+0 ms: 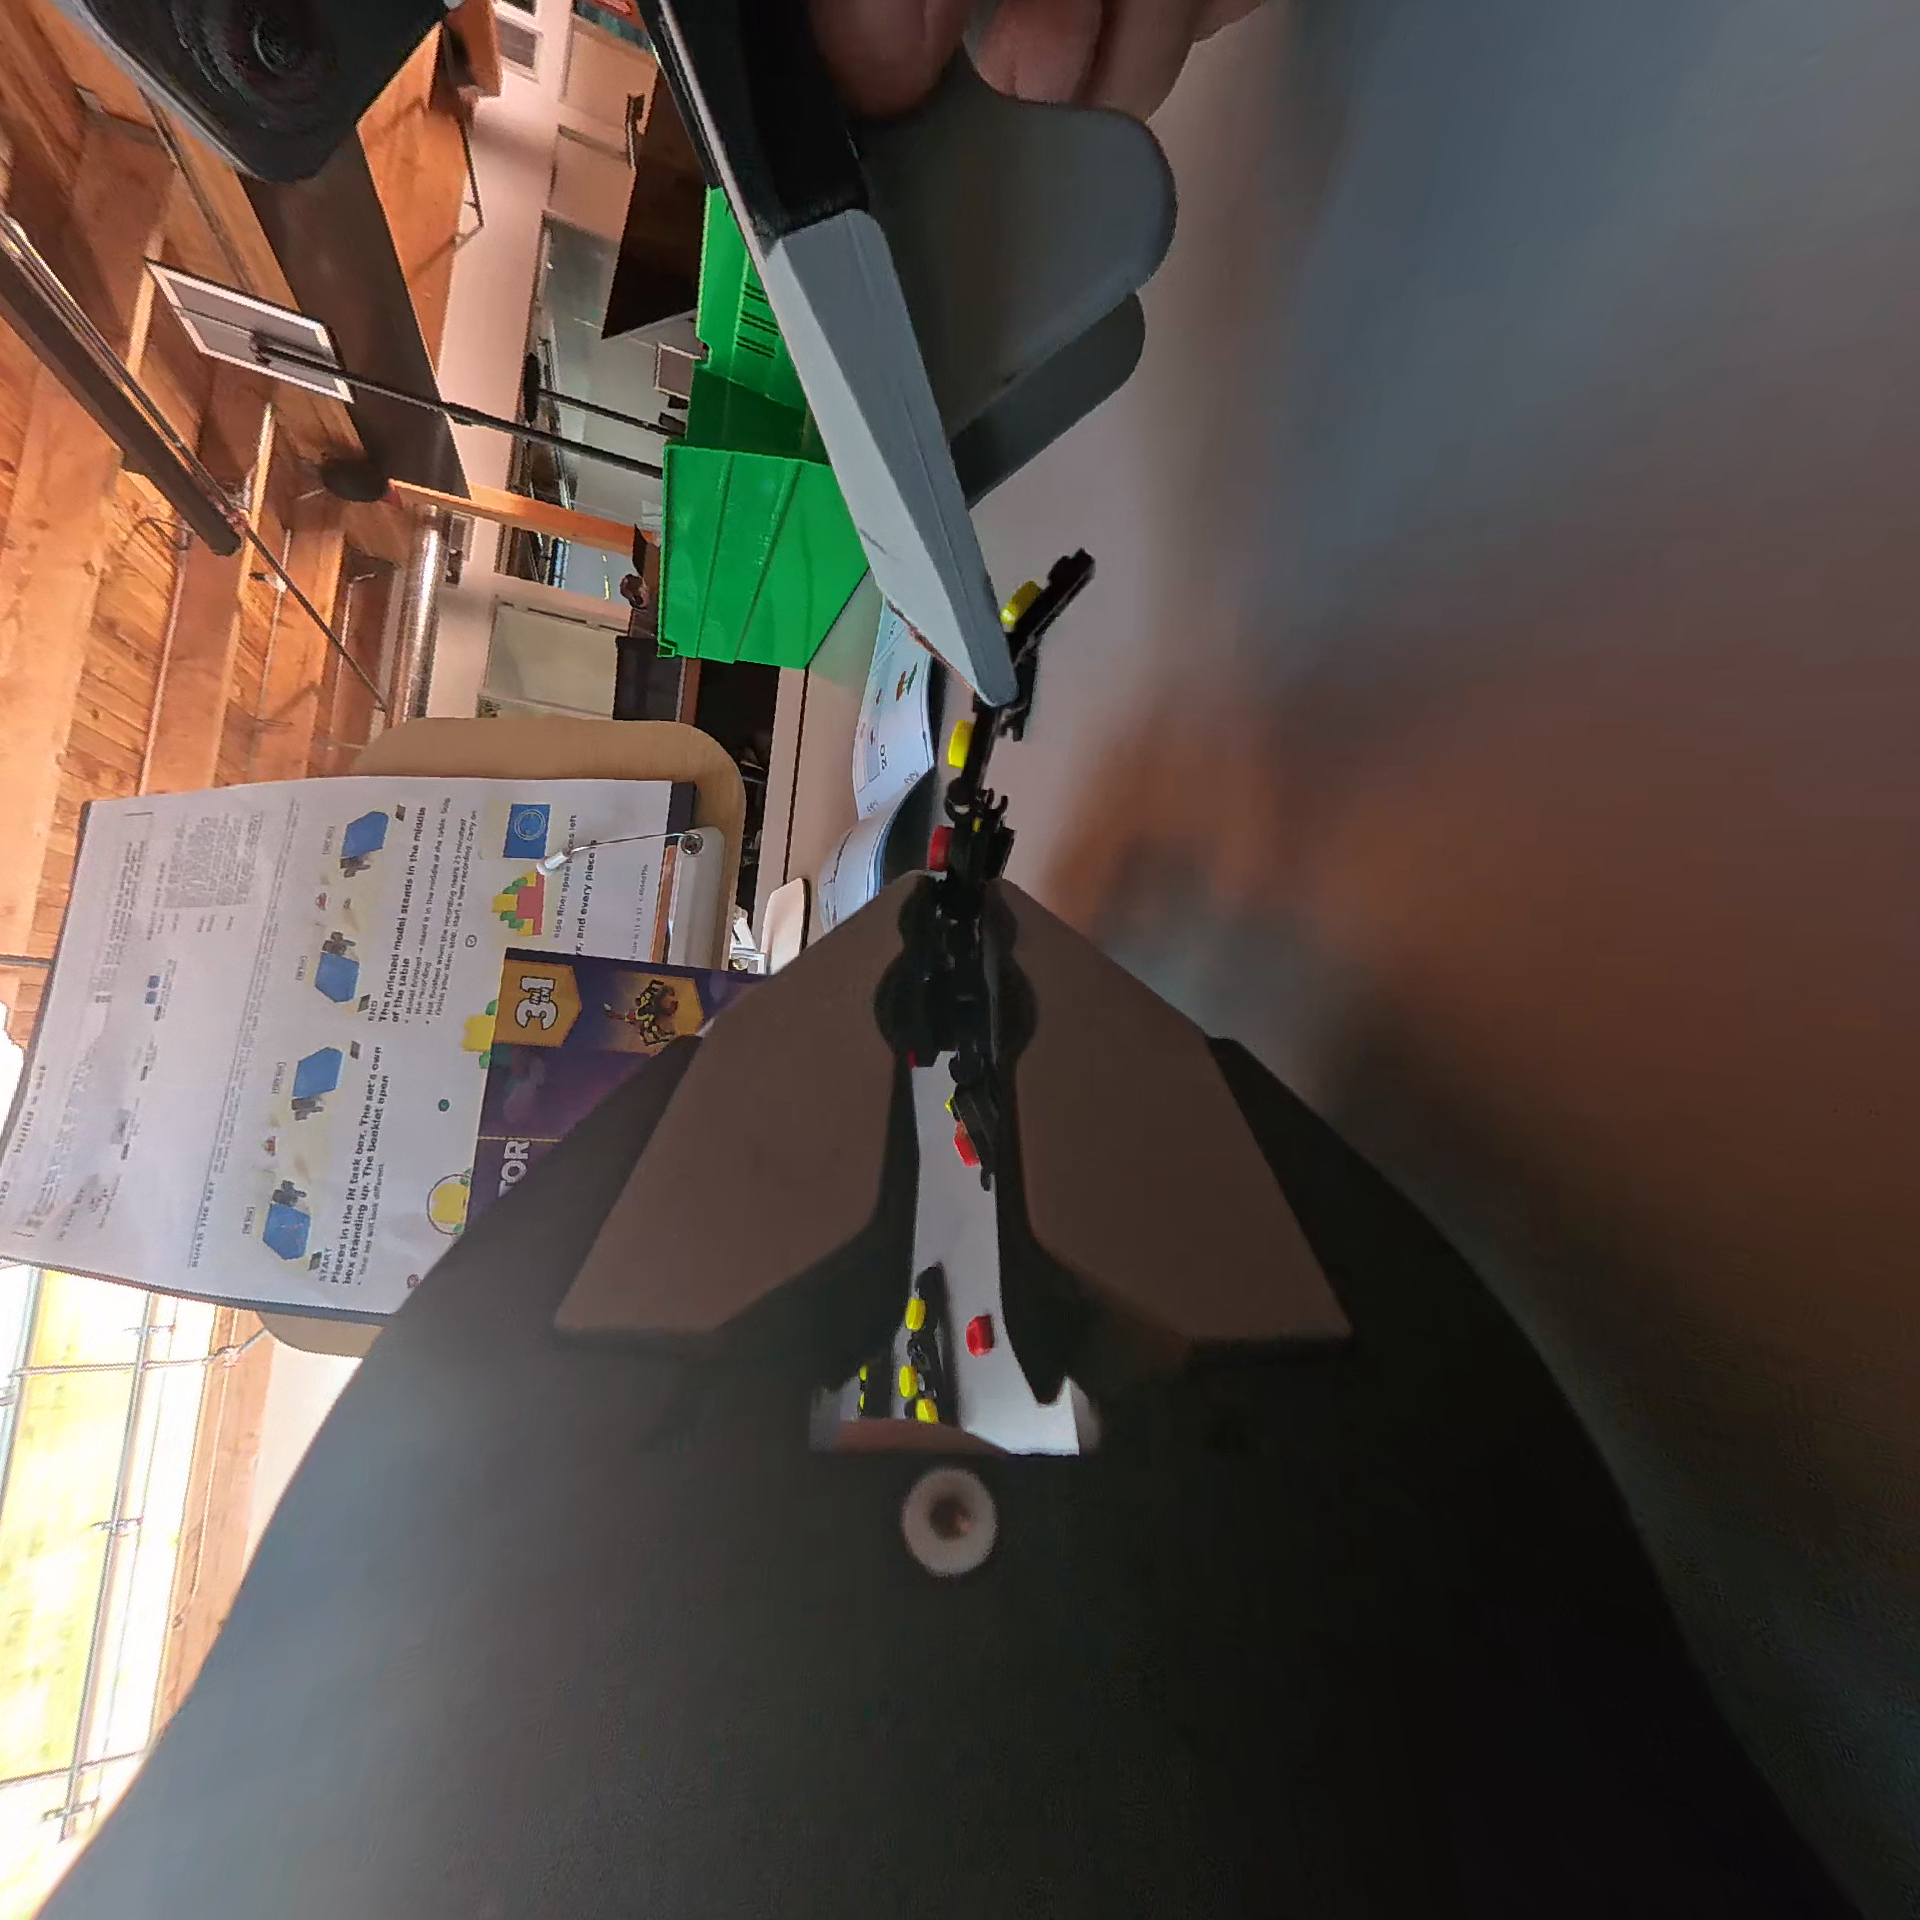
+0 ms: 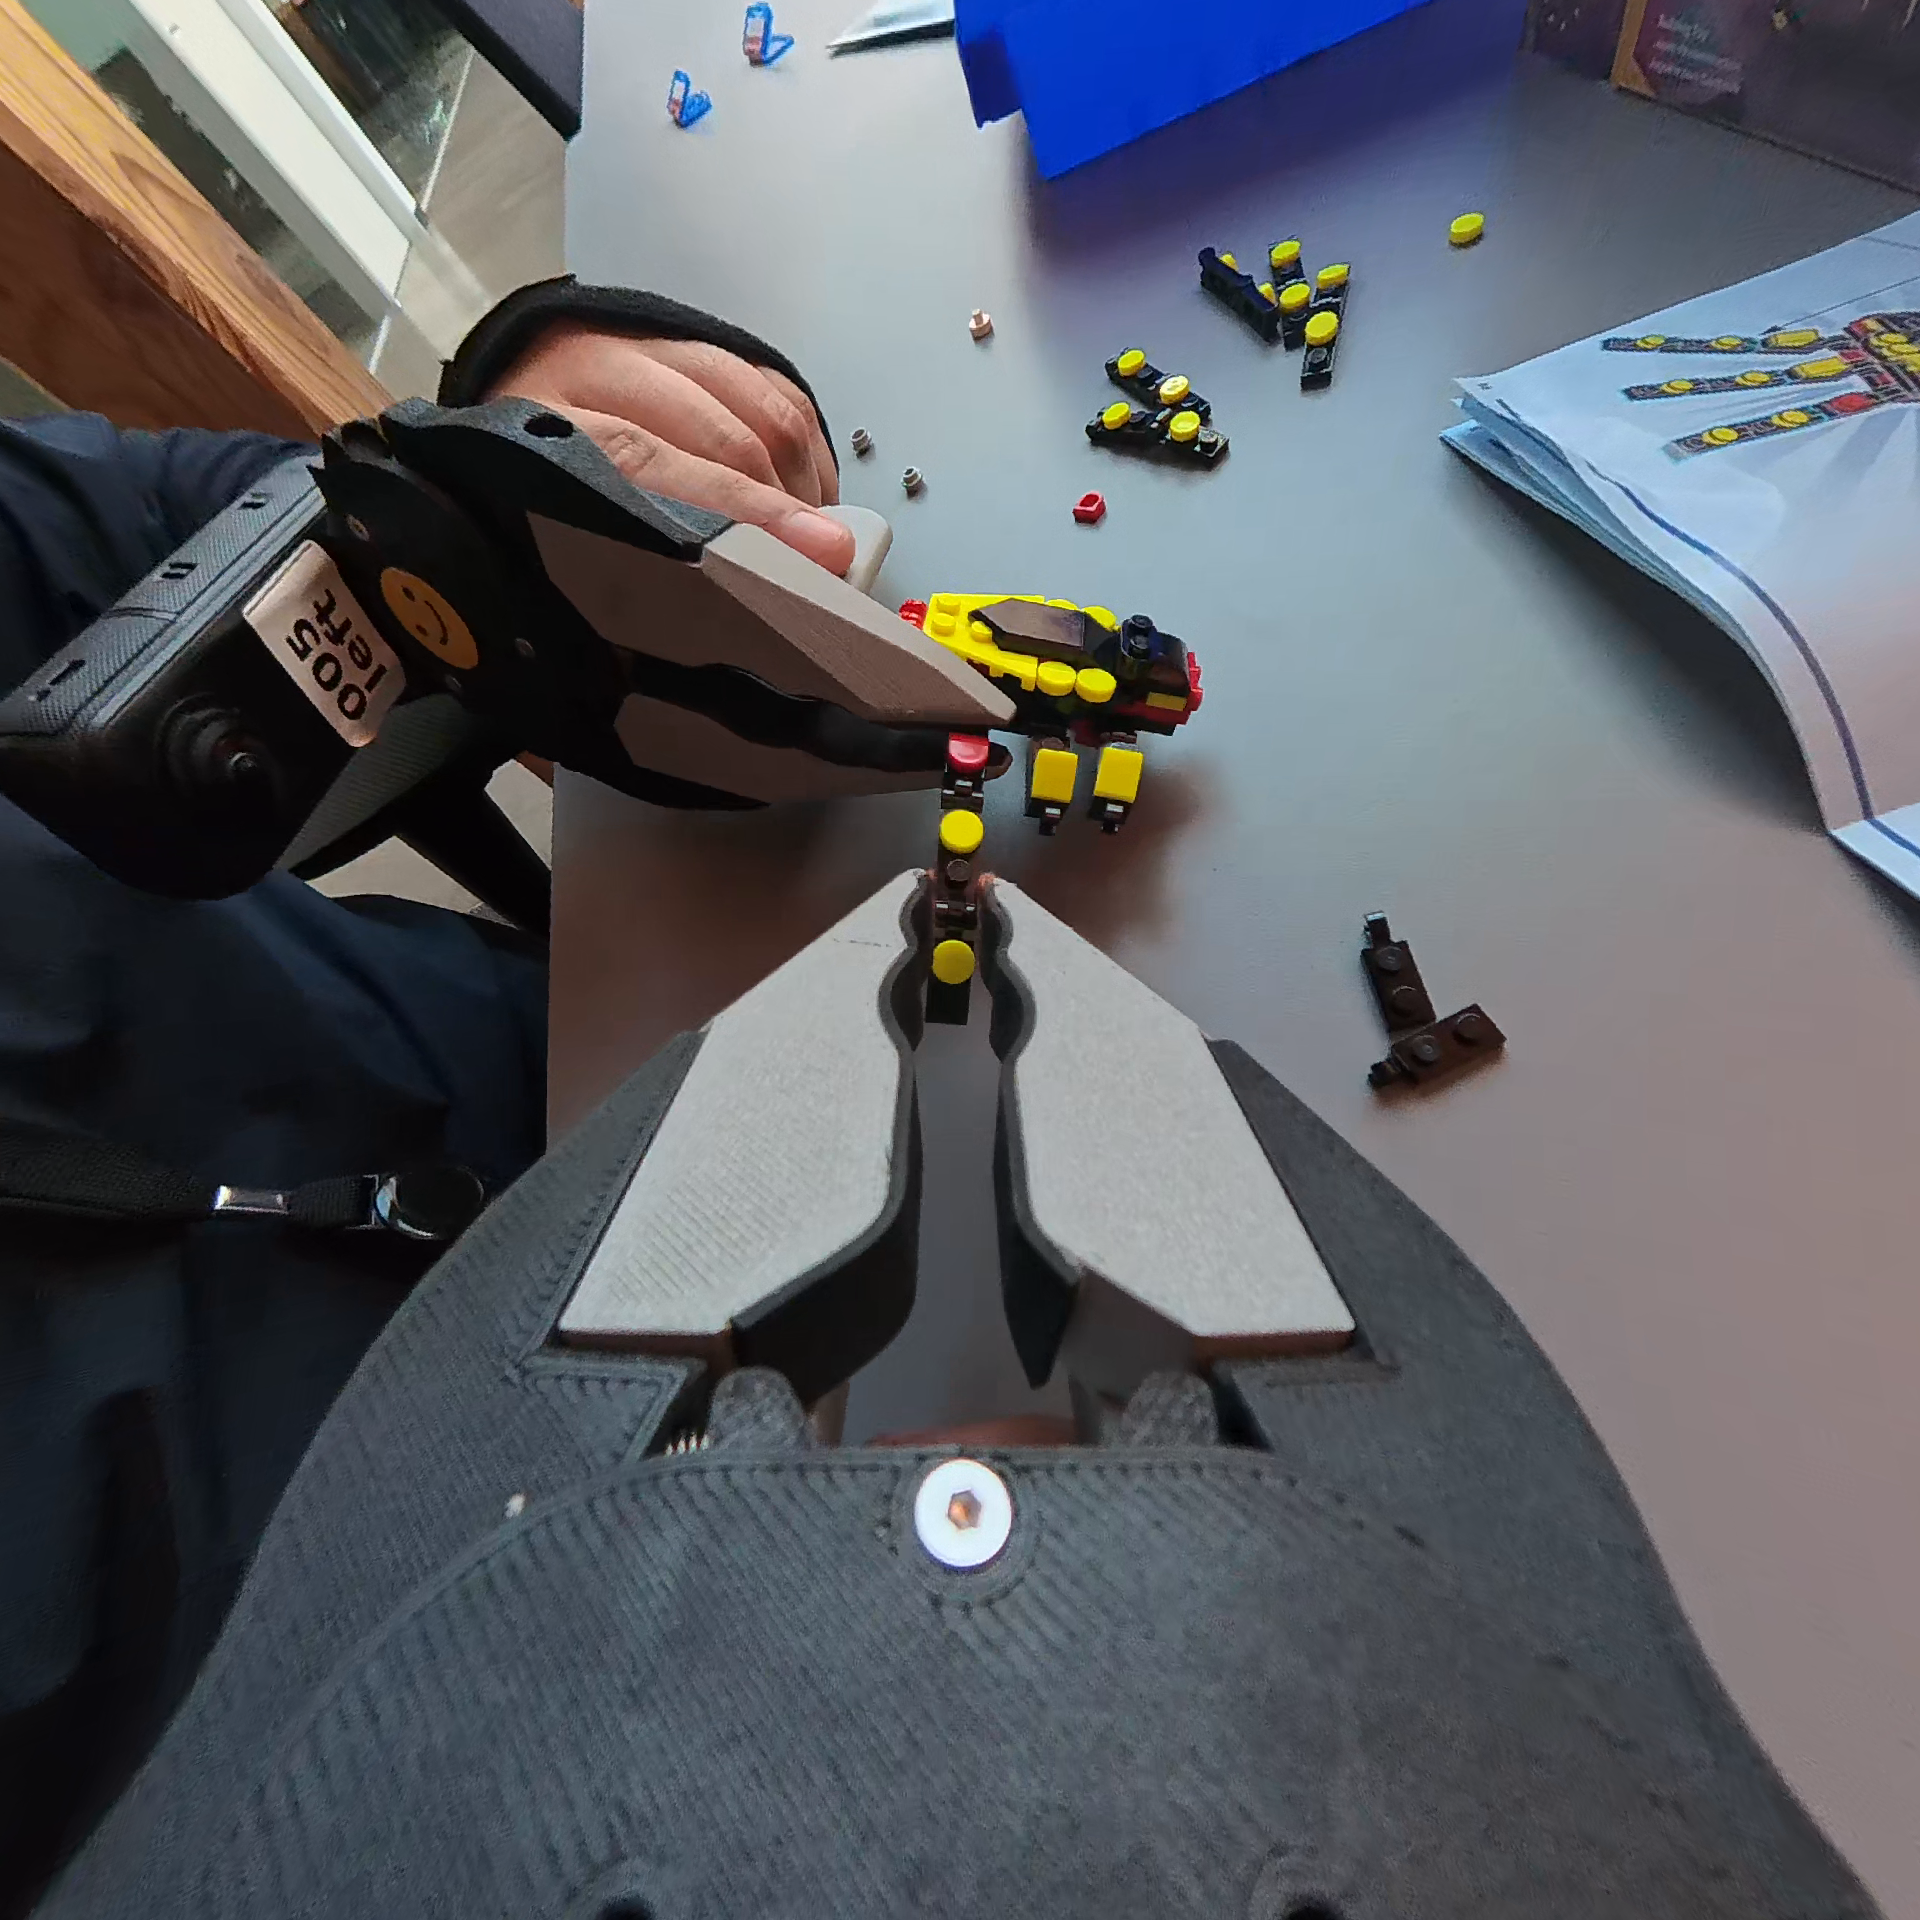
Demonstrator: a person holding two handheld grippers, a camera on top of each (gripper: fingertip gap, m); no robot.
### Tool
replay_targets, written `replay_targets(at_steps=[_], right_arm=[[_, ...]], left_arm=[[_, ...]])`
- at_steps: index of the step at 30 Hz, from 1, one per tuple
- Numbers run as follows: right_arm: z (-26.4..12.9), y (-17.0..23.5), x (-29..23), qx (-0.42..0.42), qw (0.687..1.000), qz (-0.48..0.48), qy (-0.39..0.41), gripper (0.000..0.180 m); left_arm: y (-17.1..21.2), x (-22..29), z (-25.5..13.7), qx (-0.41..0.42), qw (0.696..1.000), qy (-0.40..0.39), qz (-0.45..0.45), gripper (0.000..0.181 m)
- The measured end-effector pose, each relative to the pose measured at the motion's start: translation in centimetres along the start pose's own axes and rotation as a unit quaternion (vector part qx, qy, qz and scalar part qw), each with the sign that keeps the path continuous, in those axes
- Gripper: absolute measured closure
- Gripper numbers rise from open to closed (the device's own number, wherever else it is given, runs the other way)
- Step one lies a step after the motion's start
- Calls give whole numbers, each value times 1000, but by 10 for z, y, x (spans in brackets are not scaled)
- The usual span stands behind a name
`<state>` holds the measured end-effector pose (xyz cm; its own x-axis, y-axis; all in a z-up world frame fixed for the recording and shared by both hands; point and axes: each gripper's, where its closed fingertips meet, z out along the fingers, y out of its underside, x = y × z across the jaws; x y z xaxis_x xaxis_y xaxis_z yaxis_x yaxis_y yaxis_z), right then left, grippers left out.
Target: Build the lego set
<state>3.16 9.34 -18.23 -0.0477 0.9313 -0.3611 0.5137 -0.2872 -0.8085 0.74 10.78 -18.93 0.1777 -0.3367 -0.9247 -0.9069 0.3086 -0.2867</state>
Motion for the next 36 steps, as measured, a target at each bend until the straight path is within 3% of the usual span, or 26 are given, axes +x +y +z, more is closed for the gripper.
replay_targets(at_steps=[36], right_arm=[[10, 4, 4, -28, 999, -6, 16, 175]], left_arm=[[5, 2, 1, -30, 1000, 6, 5, 176]])
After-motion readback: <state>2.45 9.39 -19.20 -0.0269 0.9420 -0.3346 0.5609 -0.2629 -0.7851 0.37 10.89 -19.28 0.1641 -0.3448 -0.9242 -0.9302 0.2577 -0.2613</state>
